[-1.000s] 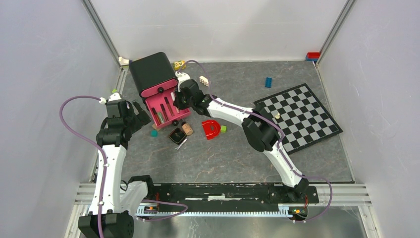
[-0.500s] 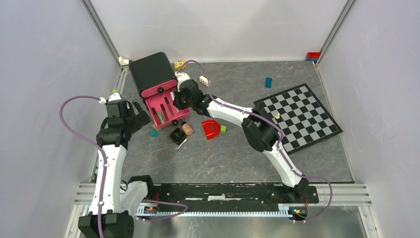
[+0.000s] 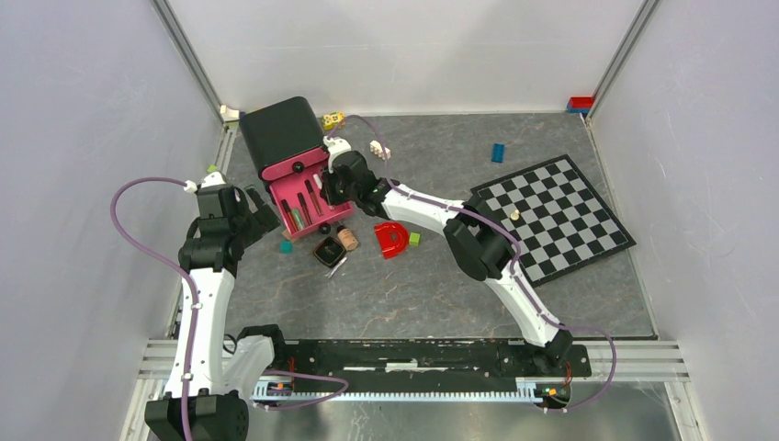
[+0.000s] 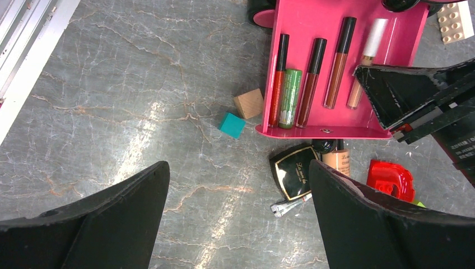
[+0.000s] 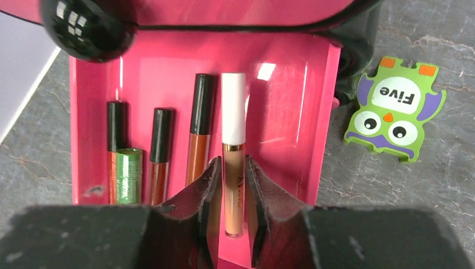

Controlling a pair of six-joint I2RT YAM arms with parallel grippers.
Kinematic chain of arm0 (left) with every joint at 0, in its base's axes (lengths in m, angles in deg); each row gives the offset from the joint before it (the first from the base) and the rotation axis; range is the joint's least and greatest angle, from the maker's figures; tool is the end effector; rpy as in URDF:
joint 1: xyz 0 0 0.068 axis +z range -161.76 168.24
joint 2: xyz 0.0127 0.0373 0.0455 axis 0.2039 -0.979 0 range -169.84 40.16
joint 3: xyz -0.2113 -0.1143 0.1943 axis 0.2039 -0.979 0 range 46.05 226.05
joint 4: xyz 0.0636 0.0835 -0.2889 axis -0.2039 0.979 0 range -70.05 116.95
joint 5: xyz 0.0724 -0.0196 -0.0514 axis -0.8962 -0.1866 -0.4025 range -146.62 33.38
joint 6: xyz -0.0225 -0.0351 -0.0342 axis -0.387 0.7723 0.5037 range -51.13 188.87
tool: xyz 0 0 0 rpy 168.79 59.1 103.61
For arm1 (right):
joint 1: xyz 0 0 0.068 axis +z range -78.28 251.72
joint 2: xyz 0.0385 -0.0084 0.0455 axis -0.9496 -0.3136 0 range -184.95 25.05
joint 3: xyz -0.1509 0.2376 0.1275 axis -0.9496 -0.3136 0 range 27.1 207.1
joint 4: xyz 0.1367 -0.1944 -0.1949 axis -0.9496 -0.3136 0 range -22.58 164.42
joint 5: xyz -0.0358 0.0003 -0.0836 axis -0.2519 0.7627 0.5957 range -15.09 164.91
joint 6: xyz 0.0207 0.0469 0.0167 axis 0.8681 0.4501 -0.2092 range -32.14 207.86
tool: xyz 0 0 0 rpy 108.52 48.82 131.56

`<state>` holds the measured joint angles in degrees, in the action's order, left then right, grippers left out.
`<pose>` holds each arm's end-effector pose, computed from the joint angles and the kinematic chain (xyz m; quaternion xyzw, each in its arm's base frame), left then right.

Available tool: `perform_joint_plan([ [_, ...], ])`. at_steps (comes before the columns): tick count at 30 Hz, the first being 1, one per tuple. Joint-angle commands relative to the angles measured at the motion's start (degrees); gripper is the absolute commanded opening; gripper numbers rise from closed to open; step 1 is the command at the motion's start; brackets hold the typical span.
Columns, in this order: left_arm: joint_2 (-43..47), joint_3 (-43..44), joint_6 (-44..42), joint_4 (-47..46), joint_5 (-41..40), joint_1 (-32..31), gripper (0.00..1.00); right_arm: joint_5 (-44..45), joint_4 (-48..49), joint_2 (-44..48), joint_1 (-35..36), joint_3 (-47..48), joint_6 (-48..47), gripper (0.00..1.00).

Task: Organize the makeup
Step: Place the makeup in the drawer.

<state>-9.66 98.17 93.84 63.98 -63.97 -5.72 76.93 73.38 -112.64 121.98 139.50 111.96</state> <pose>0.1966 0.0253 0.3427 -0.2688 0.8706 -0.0094 0.4121 0.4050 0.4852 0.1967 -0.1831 0.8295 0.3068 0.4293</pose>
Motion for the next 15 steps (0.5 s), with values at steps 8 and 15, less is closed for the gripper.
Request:
perform_joint_plan([
  [8,1.05,0.18,-0.54,-1.93,-0.16,0.26,1.0,1.7,0.6,-0.33,0.3,1.2,-1.13,0.3],
  [15,0.88,0.19,-0.57,-1.98,-0.18,0.28,1.0,3.17,2.58,4.5,0.28,-0.23,-3.05,0.31],
])
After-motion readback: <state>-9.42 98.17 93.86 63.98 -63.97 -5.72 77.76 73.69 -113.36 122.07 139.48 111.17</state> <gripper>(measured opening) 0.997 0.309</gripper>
